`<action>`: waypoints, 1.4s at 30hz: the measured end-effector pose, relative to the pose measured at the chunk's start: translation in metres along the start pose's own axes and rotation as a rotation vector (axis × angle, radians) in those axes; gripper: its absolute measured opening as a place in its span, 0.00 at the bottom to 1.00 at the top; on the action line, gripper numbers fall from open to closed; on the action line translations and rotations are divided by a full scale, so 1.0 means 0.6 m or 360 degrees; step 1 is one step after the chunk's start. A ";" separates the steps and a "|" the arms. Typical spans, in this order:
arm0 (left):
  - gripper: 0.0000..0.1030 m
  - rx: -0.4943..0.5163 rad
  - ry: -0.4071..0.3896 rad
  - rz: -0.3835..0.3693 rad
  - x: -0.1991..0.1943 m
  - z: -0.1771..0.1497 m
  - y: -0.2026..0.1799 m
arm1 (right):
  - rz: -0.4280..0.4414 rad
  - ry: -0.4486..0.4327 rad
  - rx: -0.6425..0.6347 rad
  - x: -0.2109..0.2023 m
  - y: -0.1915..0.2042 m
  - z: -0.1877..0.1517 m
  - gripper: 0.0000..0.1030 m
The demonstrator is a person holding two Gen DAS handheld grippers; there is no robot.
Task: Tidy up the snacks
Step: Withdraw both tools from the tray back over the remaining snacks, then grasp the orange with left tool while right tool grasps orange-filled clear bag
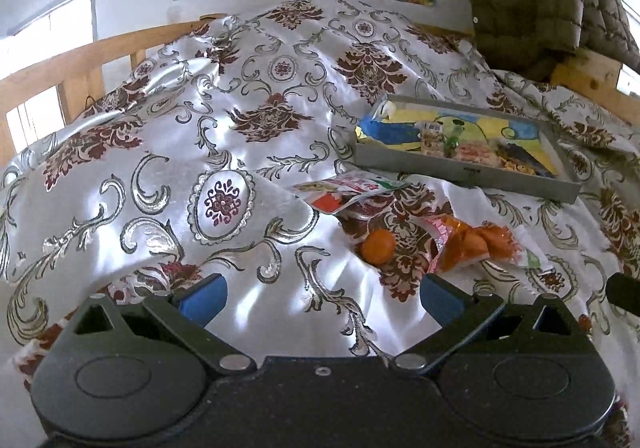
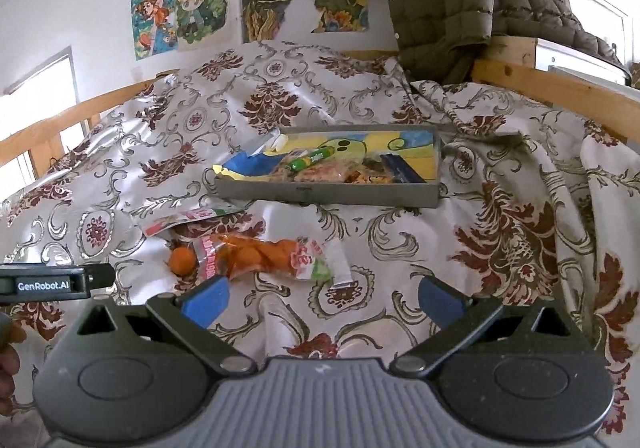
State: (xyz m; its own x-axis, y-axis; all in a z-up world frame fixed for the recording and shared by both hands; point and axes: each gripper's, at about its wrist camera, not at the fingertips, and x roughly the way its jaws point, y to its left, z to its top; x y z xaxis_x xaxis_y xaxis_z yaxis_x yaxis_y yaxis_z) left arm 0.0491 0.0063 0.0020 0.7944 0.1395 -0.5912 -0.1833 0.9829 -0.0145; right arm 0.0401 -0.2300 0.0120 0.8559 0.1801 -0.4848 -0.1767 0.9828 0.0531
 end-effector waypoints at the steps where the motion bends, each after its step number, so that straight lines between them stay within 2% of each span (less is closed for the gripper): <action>1: 0.99 0.0004 0.0006 0.0001 0.002 0.000 0.000 | 0.0001 0.0006 -0.0004 0.003 0.001 0.001 1.00; 15: 0.99 -0.0021 0.0085 -0.0016 0.025 -0.009 0.014 | 0.0032 0.0036 -0.0030 0.020 0.011 -0.001 1.00; 25: 0.99 -0.0012 0.0057 0.0022 0.034 0.007 0.010 | 0.0041 0.0027 0.0045 0.037 0.001 0.005 1.00; 33: 0.99 0.0012 0.0100 -0.0022 0.053 0.016 0.000 | 0.0044 0.0033 0.0094 0.039 -0.005 0.004 1.00; 37: 0.99 0.0079 0.0138 -0.0057 0.076 0.015 -0.010 | 0.0045 0.0045 0.0120 0.042 -0.010 0.002 1.00; 42: 0.99 0.0181 0.0120 -0.0099 0.099 0.022 -0.021 | 0.0017 0.0073 0.0156 0.061 -0.021 0.001 1.00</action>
State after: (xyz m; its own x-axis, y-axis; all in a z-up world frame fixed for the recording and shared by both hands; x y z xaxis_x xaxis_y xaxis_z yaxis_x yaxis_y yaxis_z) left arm 0.1064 0.0039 -0.0220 0.7556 0.0726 -0.6510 -0.0648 0.9972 0.0361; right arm 0.0739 -0.2359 -0.0060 0.8306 0.1909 -0.5231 -0.1357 0.9805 0.1424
